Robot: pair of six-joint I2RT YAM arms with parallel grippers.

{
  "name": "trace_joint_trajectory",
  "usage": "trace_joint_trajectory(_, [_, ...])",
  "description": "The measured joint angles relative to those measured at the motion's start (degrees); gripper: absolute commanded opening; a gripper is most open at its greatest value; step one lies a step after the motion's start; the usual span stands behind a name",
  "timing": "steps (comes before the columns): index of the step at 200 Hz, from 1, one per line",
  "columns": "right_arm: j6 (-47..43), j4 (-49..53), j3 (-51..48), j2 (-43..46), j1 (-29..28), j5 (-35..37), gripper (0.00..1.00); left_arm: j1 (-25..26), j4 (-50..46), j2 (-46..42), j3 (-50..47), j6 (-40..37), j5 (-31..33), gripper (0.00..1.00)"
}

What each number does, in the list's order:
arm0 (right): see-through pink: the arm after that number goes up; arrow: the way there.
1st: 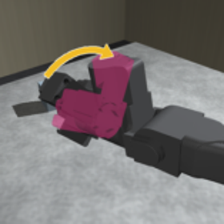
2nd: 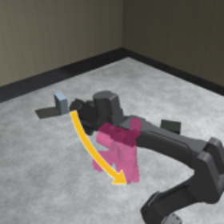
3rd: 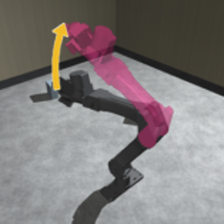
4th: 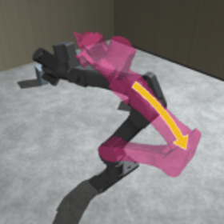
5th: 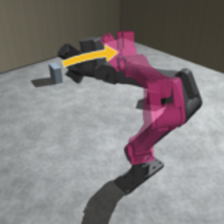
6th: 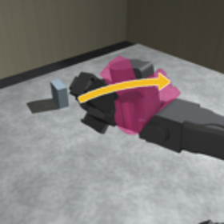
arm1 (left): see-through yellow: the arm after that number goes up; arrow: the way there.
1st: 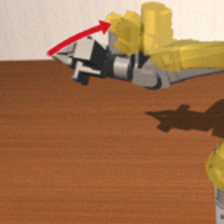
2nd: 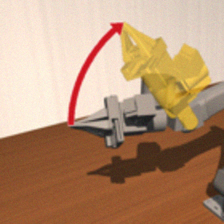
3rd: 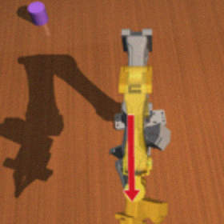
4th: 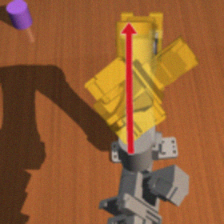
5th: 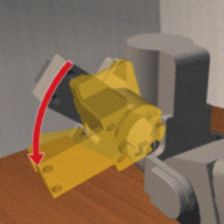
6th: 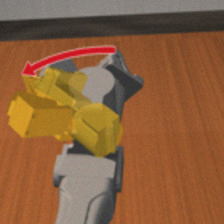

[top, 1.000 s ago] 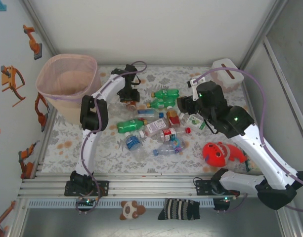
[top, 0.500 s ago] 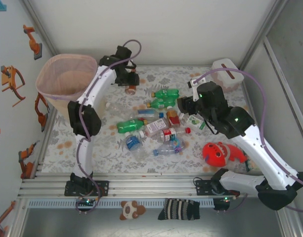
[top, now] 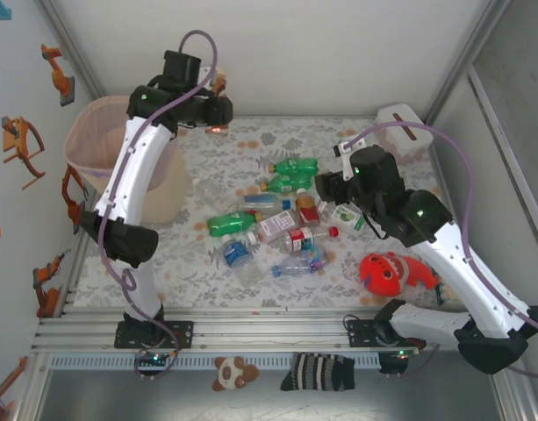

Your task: Put the plastic bottles in the bin

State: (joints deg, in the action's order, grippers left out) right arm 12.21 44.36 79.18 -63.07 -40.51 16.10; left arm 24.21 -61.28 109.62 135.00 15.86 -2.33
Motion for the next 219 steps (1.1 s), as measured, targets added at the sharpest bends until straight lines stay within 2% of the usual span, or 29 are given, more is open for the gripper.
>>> trace_joint_trajectory(44, [-0.2, 0.0, 0.0, -0.6, 0.0, -0.2, 0.71, -5.9, 0.5, -7.2, -2.1, 1.9, 1.1, 0.49])
trace_joint_trajectory(90, [-0.2, 0.0, 0.0, -1.4, 0.0, -1.1, 0.71, -13.8, 8.1, -17.0, -17.3, 8.8, 2.8, 0.51])
trace_joint_trajectory(145, [-0.2, 0.0, 0.0, -1.4, 0.0, -1.5, 0.71, -24.3, 24.3, -27.0, -38.7, 28.3, 3.4, 0.51])
trace_joint_trajectory(180, [-0.2, 0.0, 0.0, -1.4, 0.0, -1.4, 0.71, -29.1, 28.3, -25.2, -40.6, 41.8, 2.5, 0.5])
trace_joint_trajectory(219, [-0.2, 0.0, 0.0, -1.4, 0.0, -1.4, 0.71, -31.1, 29.8, -18.5, -39.8, 53.3, -1.4, 0.47])
